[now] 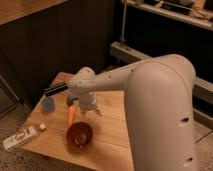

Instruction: Push the ceramic bowl across the table

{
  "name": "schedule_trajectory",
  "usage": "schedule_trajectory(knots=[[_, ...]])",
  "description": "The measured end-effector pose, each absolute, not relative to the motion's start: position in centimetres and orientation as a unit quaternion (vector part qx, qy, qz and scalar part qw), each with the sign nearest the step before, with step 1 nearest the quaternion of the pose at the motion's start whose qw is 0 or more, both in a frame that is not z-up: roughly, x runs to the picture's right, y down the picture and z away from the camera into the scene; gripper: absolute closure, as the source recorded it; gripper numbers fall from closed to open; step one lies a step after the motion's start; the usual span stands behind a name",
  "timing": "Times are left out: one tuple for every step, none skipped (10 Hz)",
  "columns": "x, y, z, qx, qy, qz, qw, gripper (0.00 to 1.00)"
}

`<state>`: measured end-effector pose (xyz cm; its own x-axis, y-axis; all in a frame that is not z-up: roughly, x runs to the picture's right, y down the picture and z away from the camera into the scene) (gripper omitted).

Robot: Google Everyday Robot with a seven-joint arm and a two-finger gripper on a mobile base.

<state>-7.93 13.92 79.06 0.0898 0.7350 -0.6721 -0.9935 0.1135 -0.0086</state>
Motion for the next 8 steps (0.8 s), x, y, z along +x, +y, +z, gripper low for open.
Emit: schedule_trajectory(knots=[[-7.6, 14.3, 79.6, -0.242, 0.273, 0.619, 0.696, 0.35], [-7.5, 14.6, 79.9, -0.242, 0.277, 0.617, 0.695, 0.35], [-7.5, 14.8, 80.1, -0.243, 0.28, 0.616, 0.695, 0.35], [-7.5, 15.3, 80.4, -0.244, 0.287, 0.612, 0.695, 0.35], [-7.6, 15.5, 80.5, -0.245, 0.289, 0.611, 0.695, 0.35], [-7.6, 15.6, 80.6, -0.246, 0.291, 0.609, 0.695, 0.35], [-7.7, 15.9, 80.7, -0.249, 0.295, 0.604, 0.697, 0.35], [-7.9, 16.1, 80.7, -0.253, 0.297, 0.598, 0.7, 0.35]])
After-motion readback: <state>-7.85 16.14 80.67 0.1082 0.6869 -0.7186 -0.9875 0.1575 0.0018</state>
